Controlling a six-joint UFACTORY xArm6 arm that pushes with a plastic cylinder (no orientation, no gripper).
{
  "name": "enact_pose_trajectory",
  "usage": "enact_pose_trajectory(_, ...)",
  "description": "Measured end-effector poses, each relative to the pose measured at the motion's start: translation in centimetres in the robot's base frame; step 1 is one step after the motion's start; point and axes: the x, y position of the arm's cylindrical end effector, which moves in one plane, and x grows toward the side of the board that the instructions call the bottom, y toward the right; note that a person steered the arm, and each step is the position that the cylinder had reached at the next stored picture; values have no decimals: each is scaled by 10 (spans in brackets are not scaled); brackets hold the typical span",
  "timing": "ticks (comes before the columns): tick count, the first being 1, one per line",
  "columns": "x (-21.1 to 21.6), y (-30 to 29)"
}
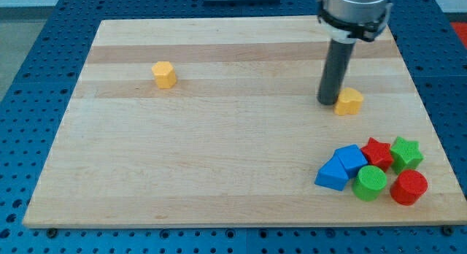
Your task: Push the yellow heart into the red star
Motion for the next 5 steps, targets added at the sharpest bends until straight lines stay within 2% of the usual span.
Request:
enact_pose_trajectory(2,-10,11)
enact_pose_trajectory(4,-14,47)
enact_pose_trajectory(5,0,59)
